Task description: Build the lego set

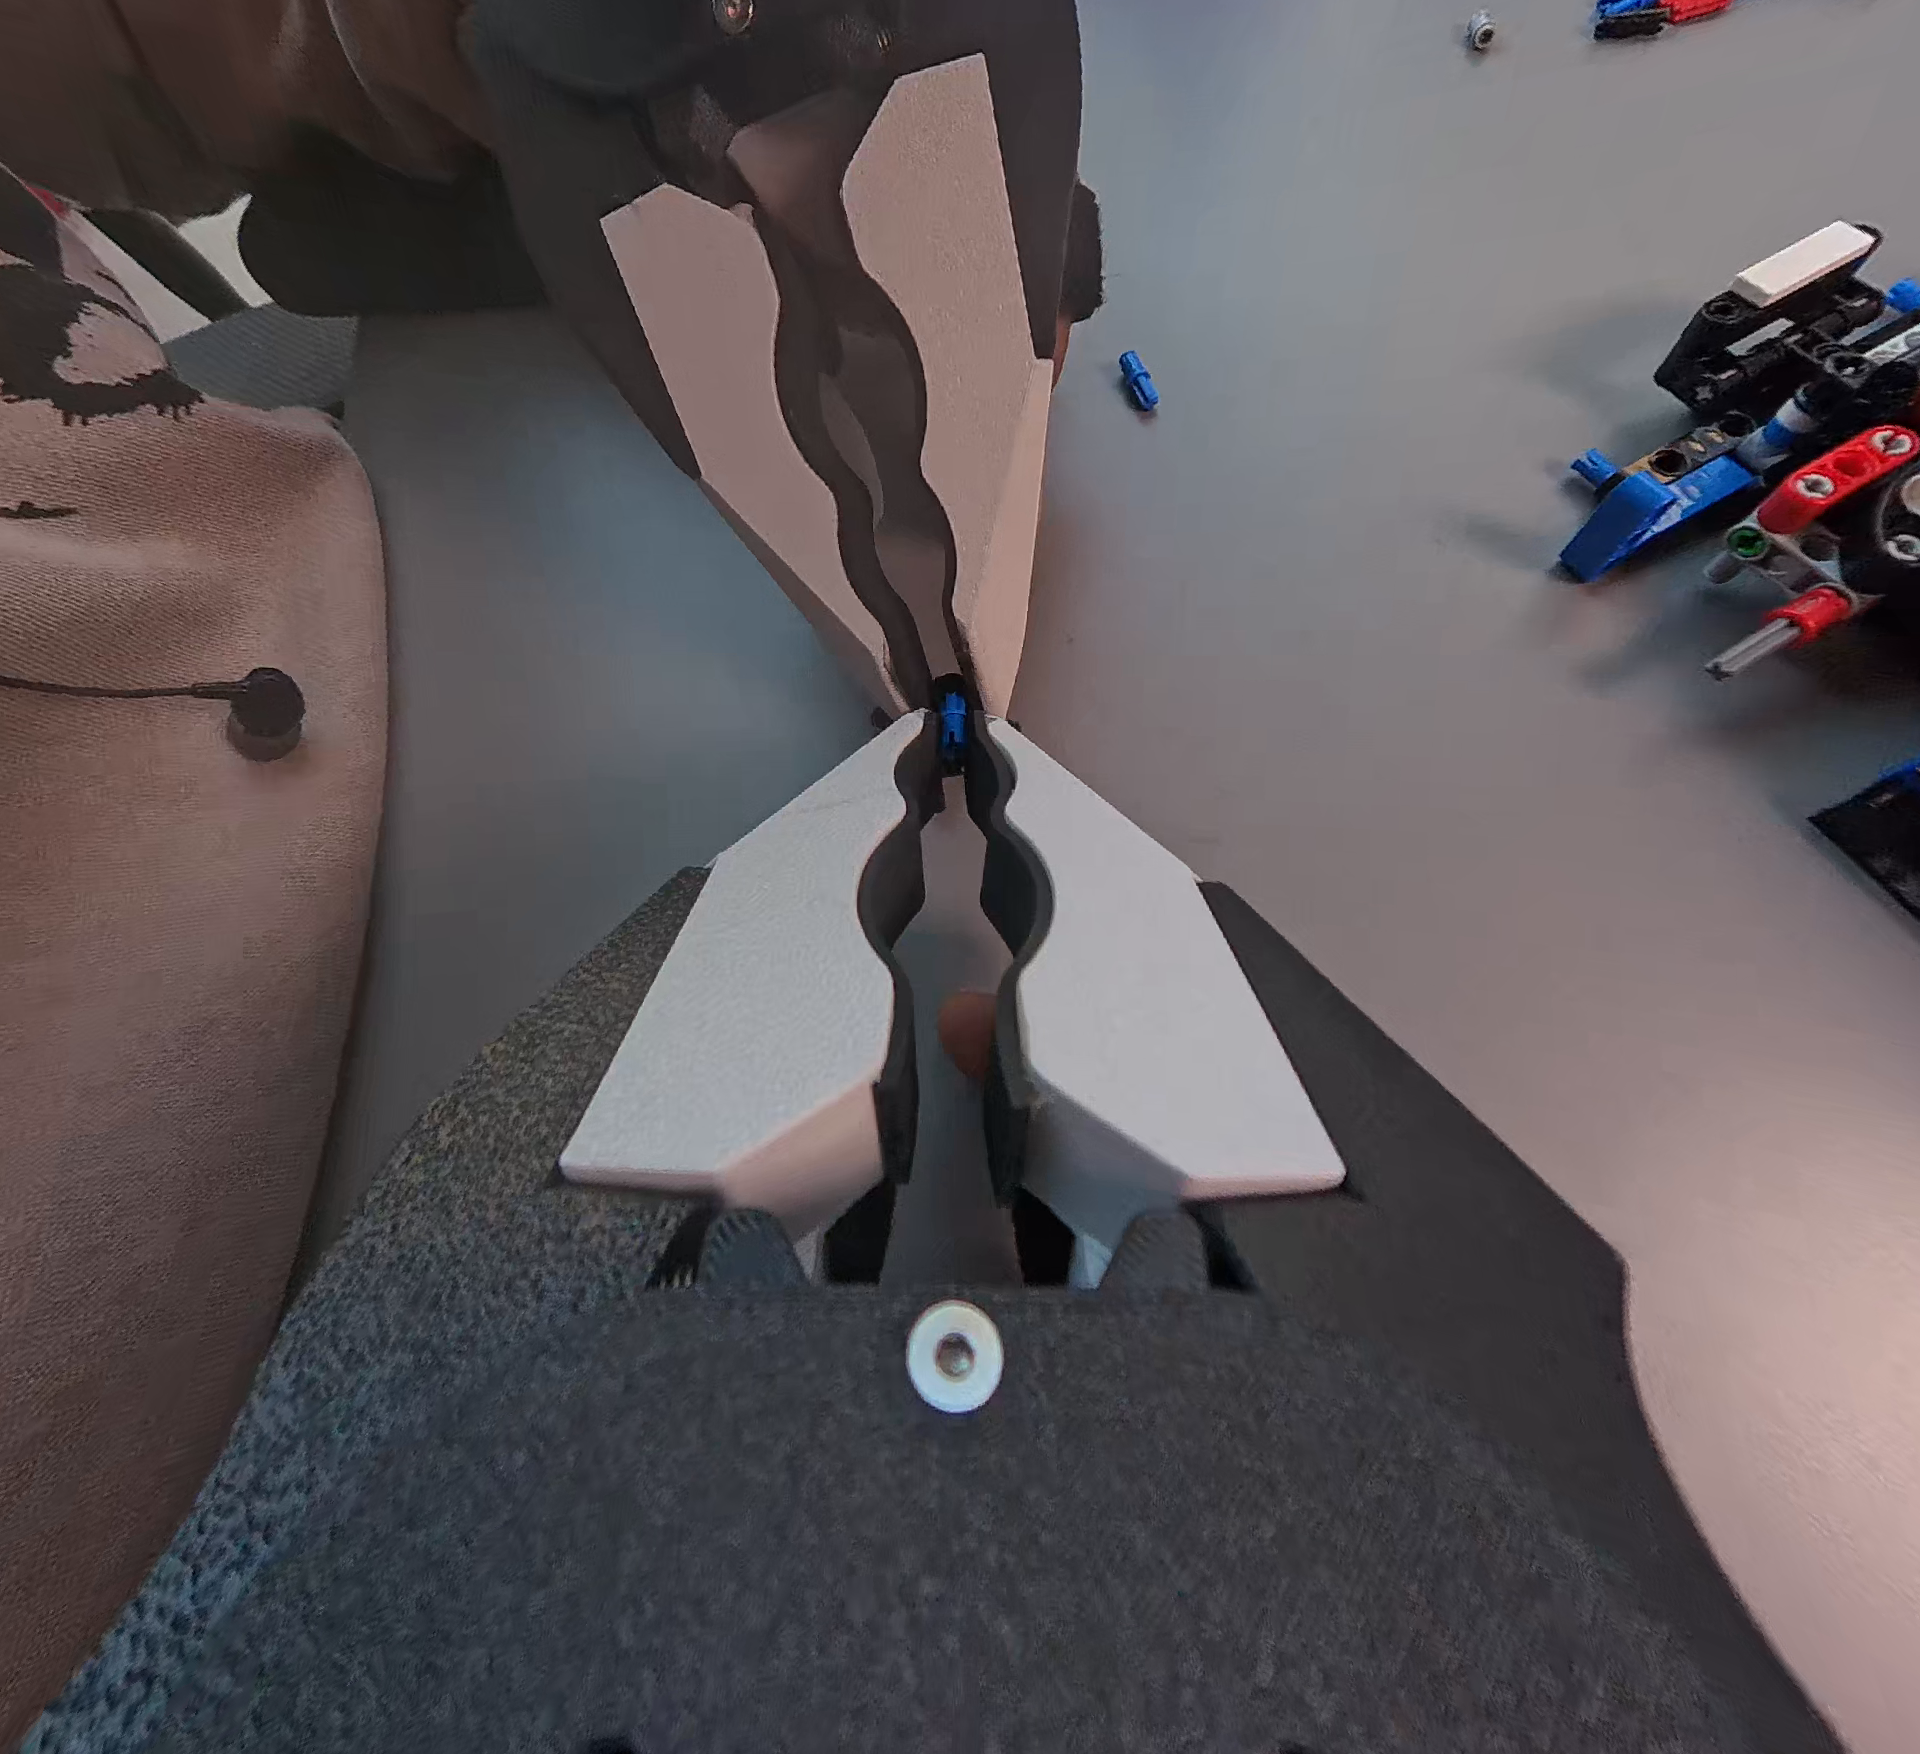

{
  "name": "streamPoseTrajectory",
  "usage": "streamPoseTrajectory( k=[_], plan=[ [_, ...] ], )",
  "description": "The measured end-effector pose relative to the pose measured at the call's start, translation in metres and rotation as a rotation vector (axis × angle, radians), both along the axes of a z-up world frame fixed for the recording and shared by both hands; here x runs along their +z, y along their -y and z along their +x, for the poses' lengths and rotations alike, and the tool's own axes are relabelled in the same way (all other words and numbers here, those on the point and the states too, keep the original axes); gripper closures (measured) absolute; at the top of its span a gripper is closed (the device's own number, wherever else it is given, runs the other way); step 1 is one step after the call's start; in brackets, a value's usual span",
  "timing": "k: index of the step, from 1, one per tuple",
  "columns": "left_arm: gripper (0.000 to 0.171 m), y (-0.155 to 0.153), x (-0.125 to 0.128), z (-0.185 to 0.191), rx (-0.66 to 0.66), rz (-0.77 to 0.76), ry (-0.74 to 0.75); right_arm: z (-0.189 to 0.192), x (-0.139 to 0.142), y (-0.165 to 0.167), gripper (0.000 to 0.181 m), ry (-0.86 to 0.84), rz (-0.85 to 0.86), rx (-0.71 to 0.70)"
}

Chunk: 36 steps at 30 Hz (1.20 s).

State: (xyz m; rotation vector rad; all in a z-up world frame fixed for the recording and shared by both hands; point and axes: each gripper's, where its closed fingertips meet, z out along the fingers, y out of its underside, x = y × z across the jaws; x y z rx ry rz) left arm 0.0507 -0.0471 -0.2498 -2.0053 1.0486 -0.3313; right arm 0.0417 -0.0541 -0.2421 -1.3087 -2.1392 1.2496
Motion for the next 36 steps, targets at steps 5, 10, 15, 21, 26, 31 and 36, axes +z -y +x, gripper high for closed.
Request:
streamPoseTrajectory(
  k=[5, 10, 15, 21, 26, 31, 36],
  plan=[
    [0.165, 0.0007, -0.0004, 0.0001, -0.015, -0.016, 0.017, -0.0001, 0.0001, 0.0003, 0.179, 0.003, -0.012, 0.017],
    [0.161, 0.0015, 0.0016, -0.0006, -0.006, -0.010, 0.052, 0.0001, 0.0012, 0.0000, 0.179, -0.003, -0.019, 0.041],
    [0.157, 0.0053, 0.0059, -0.0040, 0.006, -0.045, 0.109, 0.0009, 0.0014, 0.0019, 0.179, -0.019, 0.002, 0.058],
    [0.165, 0.0058, 0.0018, -0.0009, -0.001, -0.054, 0.088, 0.0017, 0.0005, 0.0024, 0.178, -0.038, 0.047, 0.072],
    [0.165, 0.0055, 0.0013, -0.0007, 0.003, -0.048, 0.076, 0.0049, 0.0009, -0.0008, 0.178, -0.054, 0.082, 0.081],
    [0.165, 0.0054, 0.0013, -0.0008, 0.006, -0.048, 0.072, 0.0049, 0.0002, -0.0007, 0.179, -0.066, 0.121, 0.089],
    [0.165, 0.0050, 0.0014, -0.0009, 0.010, -0.035, 0.062, 0.0036, 0.0002, -0.0002, 0.180, -0.075, 0.124, 0.083]
  ],
)
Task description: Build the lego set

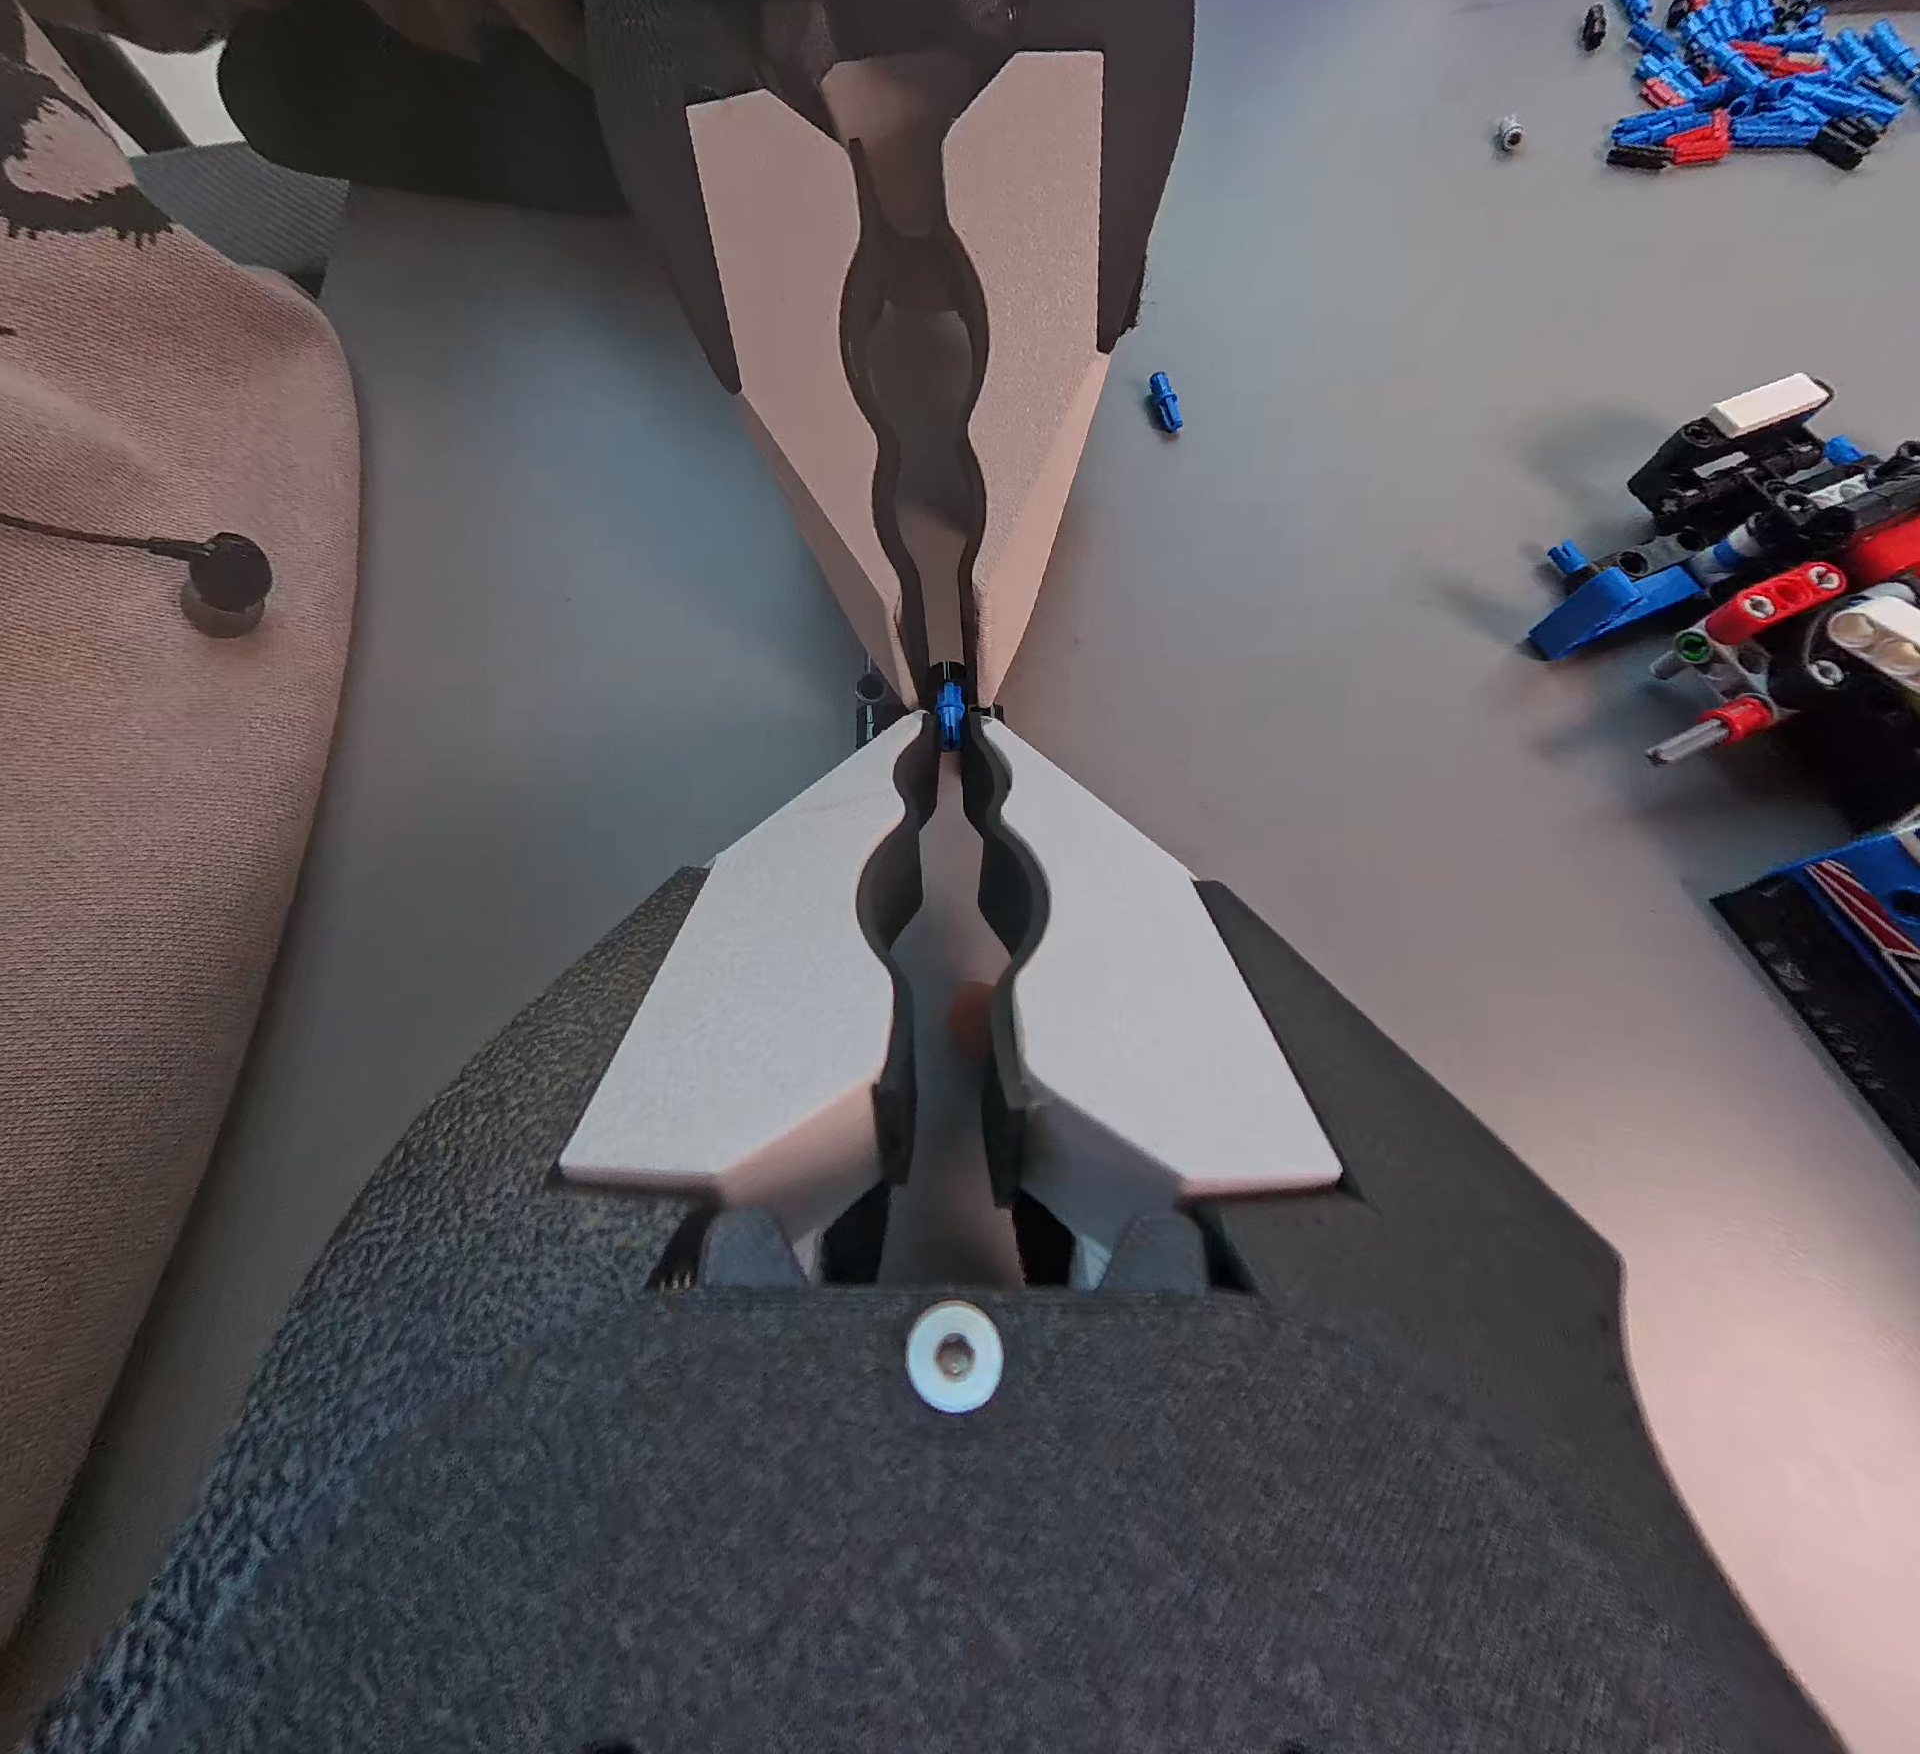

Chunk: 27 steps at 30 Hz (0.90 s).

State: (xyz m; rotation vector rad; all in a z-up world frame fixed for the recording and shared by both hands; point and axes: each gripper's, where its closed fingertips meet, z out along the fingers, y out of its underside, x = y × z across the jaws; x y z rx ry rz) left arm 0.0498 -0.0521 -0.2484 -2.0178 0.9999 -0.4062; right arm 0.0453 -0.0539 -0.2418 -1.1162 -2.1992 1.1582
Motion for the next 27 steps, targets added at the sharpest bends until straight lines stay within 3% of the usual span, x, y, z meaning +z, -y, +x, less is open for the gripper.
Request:
streamPoseTrajectory(
  k=[27],
  plan=[
    [0.165, -0.0002, -0.0001, 0.0016, -0.016, -0.009, 0.018, 0.0001, 0.0032, 0.0016, 0.181, -0.019, 0.020, 0.015]
  ],
)
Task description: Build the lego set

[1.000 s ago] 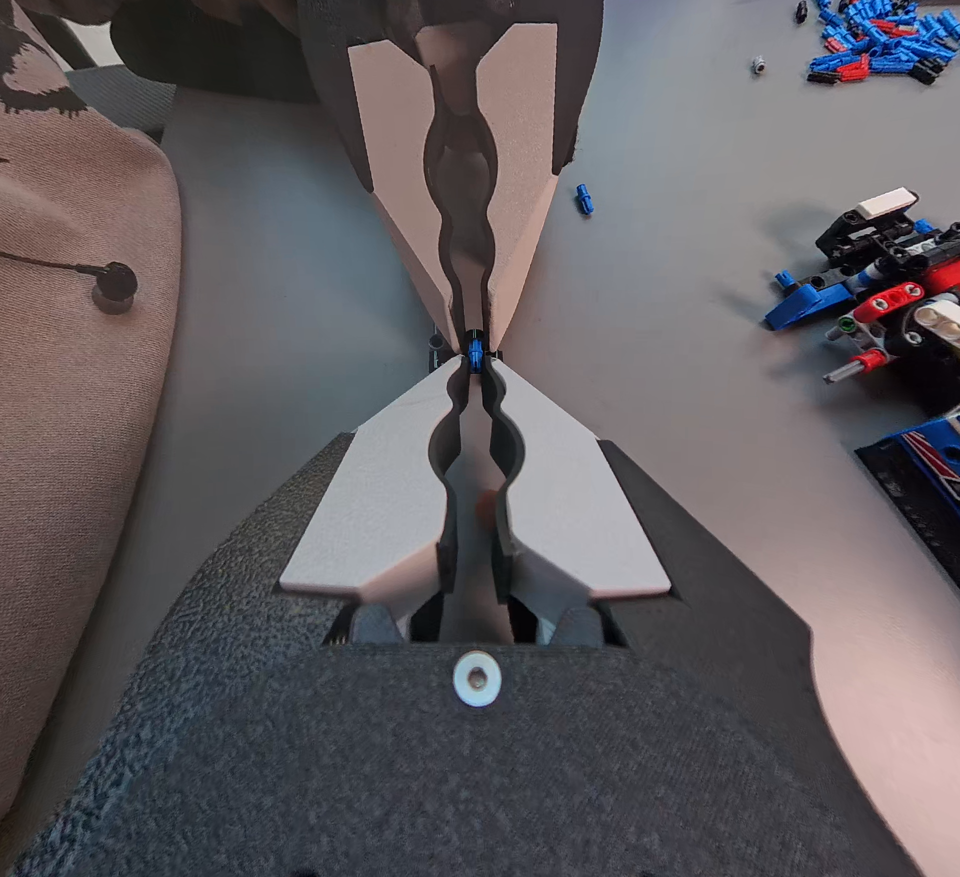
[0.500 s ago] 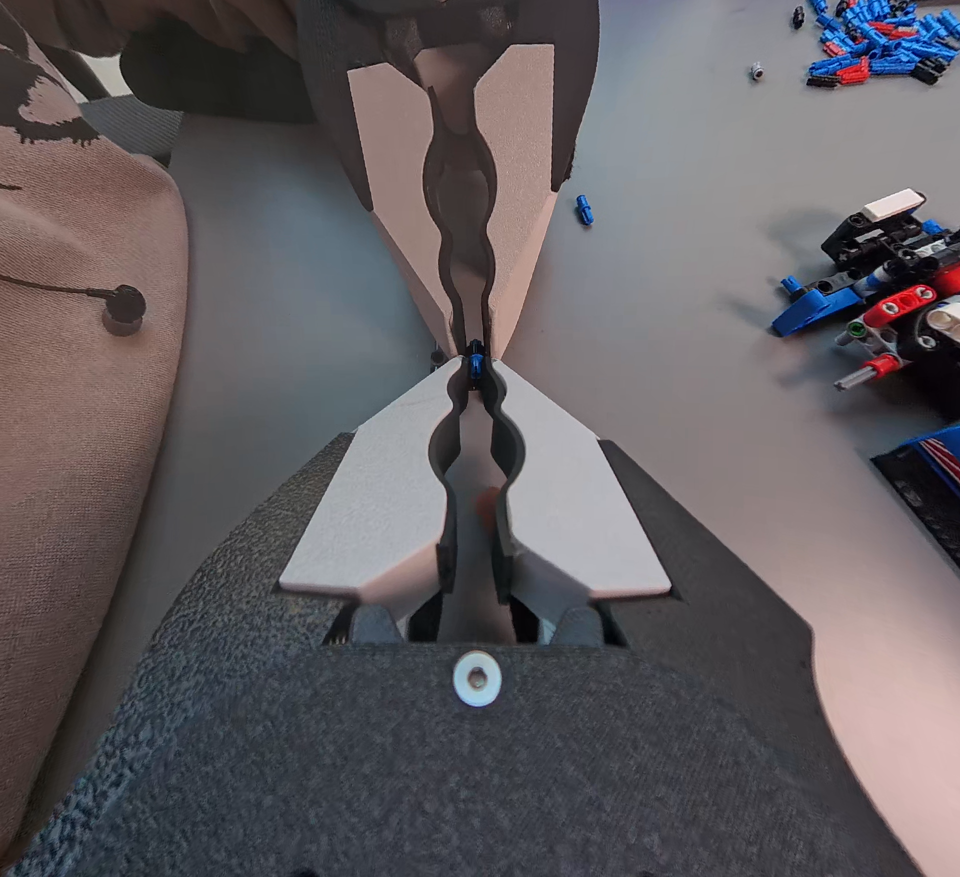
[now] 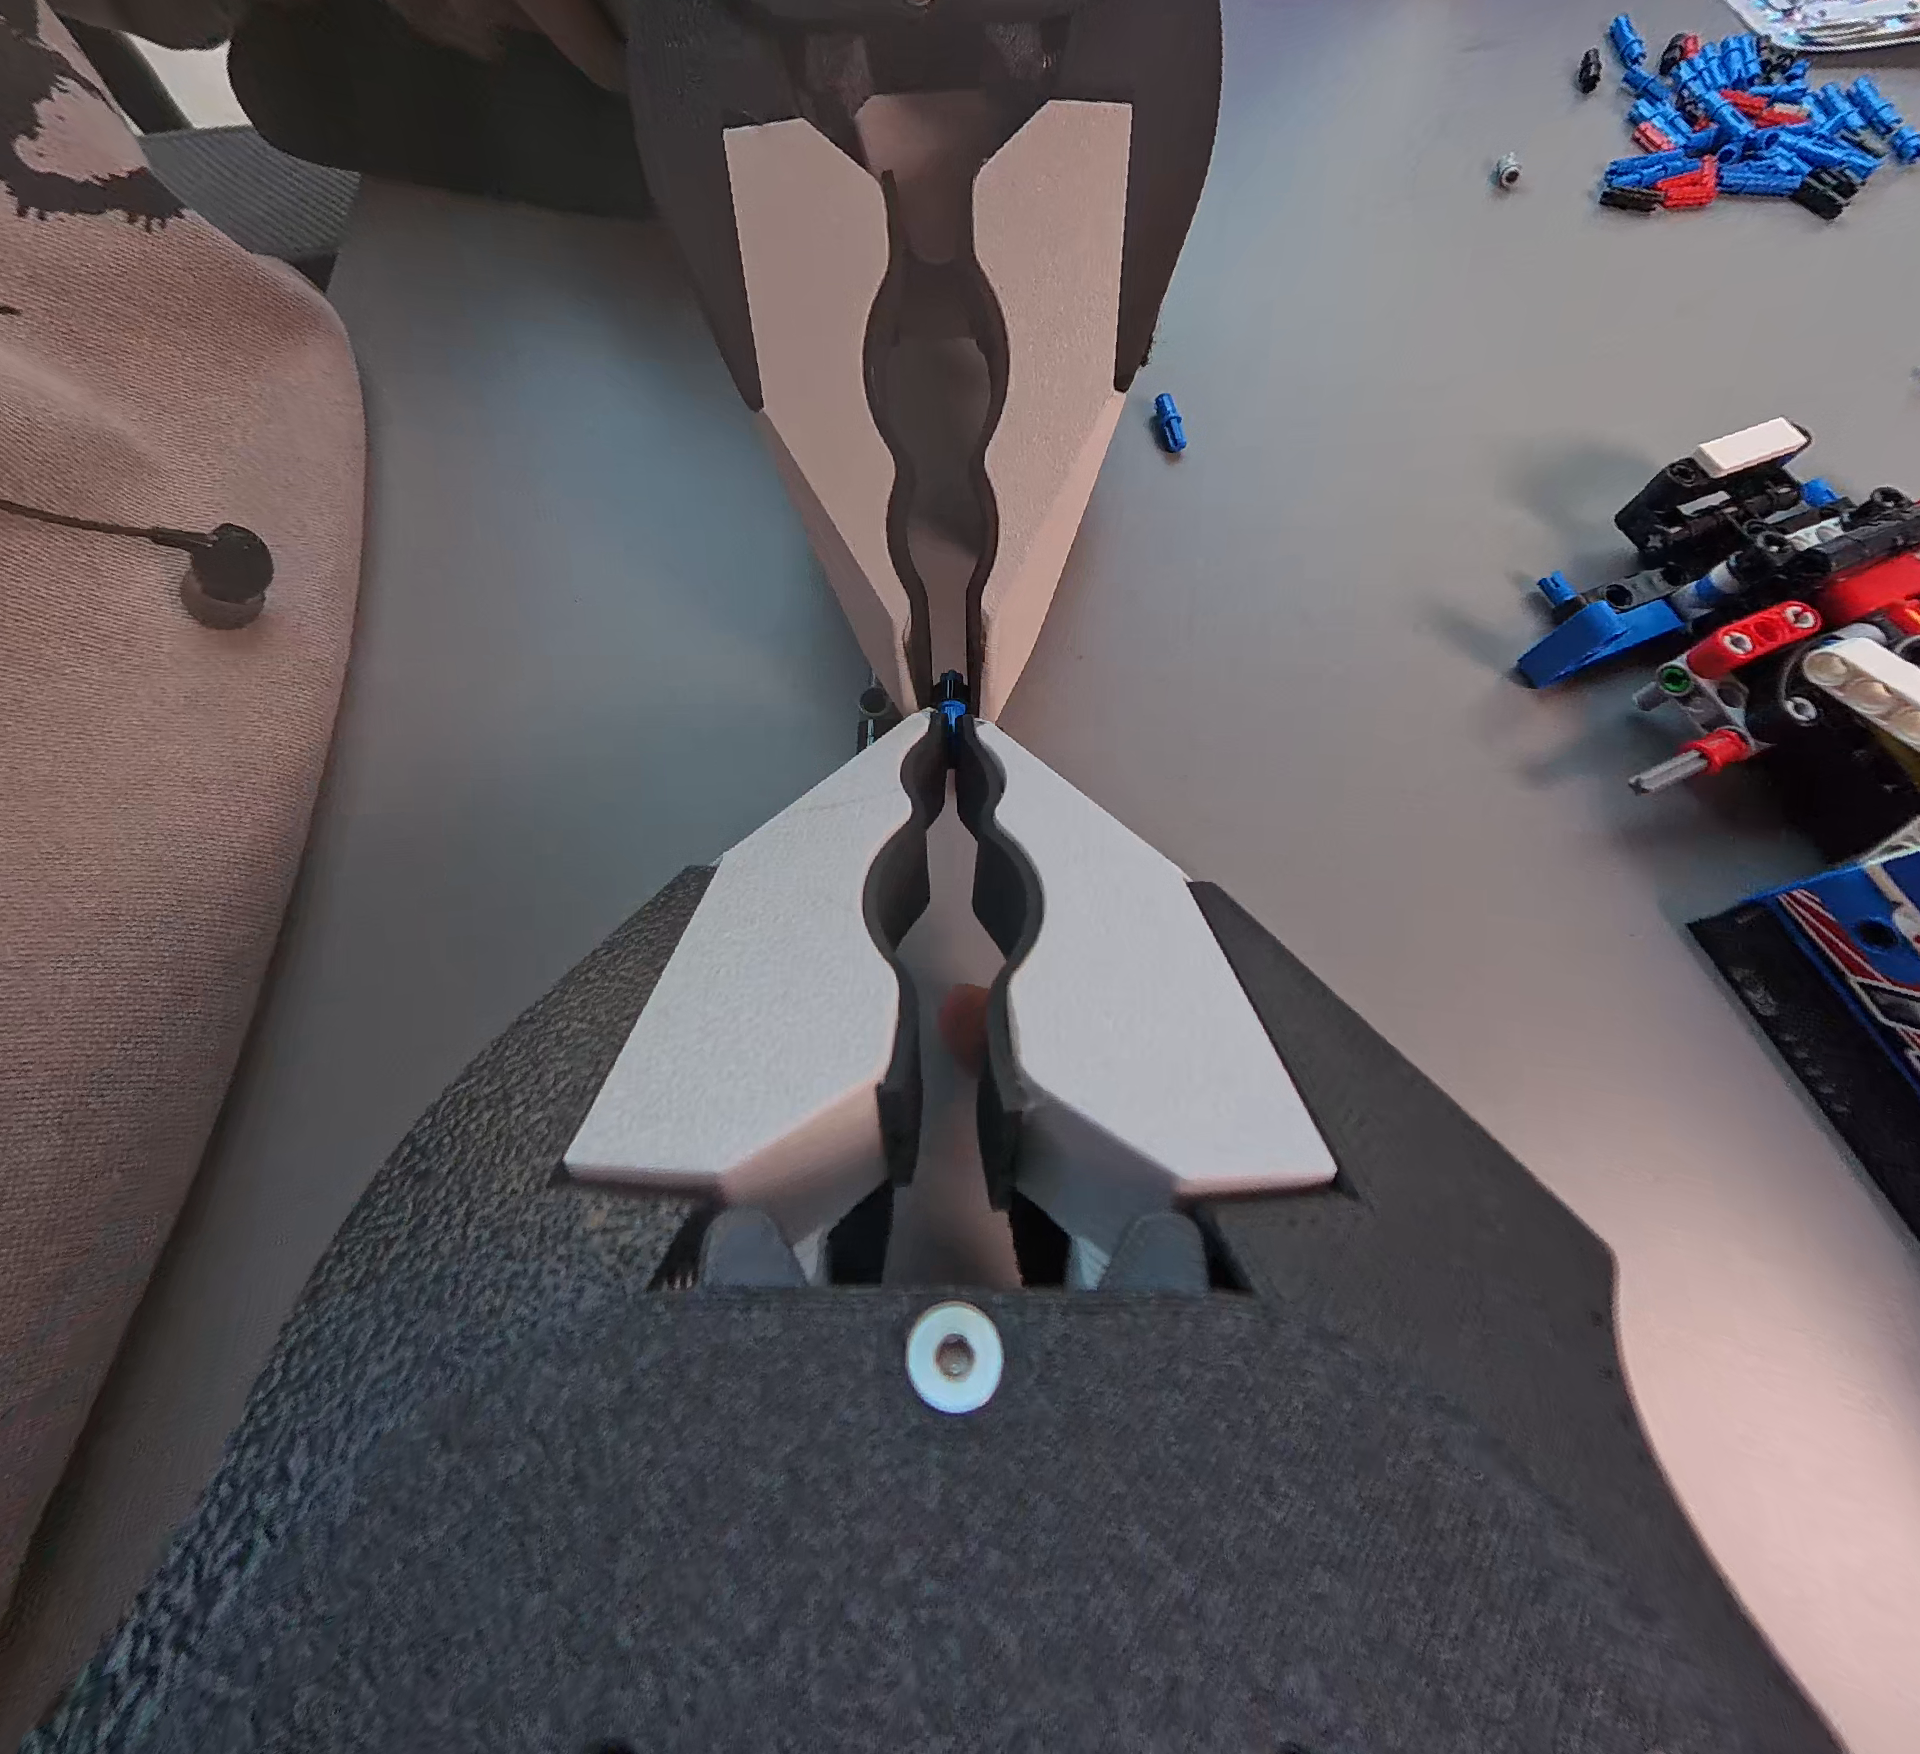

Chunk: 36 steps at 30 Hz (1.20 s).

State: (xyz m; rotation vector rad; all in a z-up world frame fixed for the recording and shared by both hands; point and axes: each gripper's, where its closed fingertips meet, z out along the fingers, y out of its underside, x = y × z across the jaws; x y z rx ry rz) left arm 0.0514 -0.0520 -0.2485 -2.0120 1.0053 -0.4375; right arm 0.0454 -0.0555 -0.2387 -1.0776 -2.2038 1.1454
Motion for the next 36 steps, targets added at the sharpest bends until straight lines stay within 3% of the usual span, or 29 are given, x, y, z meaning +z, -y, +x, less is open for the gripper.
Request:
streamPoseTrajectory(
  k=[7, 13, 19, 30, 36],
  plan=[
    [0.165, -0.001, 0.002, -0.008, -0.003, 0.046, -0.035, -0.001, 0.012, -0.010, 0.177, -0.034, -0.007, -0.024],
    [0.165, 0.001, 0.034, -0.012, 0.005, 0.112, 0.204, 0.008, 0.020, -0.017, 0.156, -0.069, -0.084, -0.026],
    [0.165, 0.004, 0.053, -0.010, -0.006, 0.170, 0.280, 0.001, 0.028, -0.003, 0.141, -0.146, -0.067, -0.003],
    [0.165, 0.010, 0.059, -0.001, -0.049, 0.183, 0.307, -0.006, 0.028, 0.018, 0.150, -0.180, -0.055, 0.012],
    [0.158, 0.000, 0.055, -0.015, 0.061, 0.188, 0.283, -0.013, 0.027, 0.007, 0.150, -0.174, -0.053, -0.062]
  ],
)
